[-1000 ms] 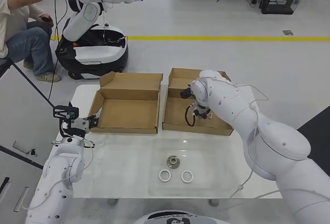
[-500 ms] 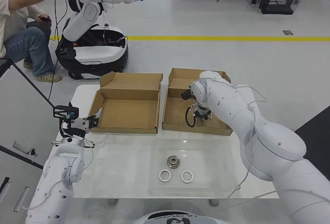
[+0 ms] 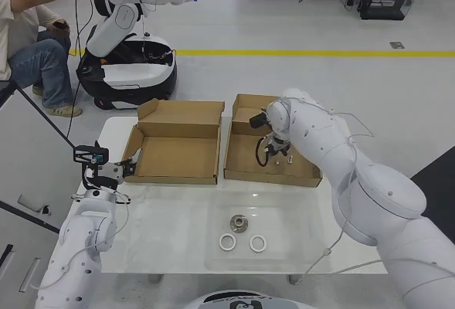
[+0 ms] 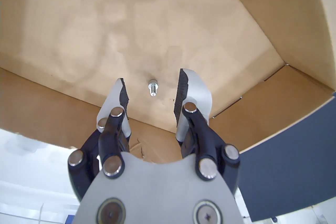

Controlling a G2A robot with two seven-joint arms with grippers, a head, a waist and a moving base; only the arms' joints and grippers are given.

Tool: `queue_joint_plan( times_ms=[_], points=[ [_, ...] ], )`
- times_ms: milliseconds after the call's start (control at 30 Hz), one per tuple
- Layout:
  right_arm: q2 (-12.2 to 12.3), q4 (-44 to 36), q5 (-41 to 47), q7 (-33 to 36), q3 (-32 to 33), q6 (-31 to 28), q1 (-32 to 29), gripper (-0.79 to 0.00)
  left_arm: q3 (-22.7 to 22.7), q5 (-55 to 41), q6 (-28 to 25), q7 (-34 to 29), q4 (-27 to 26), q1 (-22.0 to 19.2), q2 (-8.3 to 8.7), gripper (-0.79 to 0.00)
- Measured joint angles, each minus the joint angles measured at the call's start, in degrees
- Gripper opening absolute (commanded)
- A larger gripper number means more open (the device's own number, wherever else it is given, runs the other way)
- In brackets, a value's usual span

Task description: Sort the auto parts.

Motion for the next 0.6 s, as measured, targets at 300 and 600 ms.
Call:
queue_joint_plan(
  times_ms=[300, 600],
  points=[
    [3.20, -0.83, 5.73, -1.97, 5.78, -3.75, 3.43, 0.000, 0.00, 0.00, 0.00, 0.00, 0.00, 0.00, 0.00, 0.000],
    [10.12, -9.01, 14.44, 0.89, 14.96, -9.30, 2.99, 0.000, 0.00, 0.00, 0.00, 0.00, 0.00, 0.00, 0.00, 0.000]
  ],
)
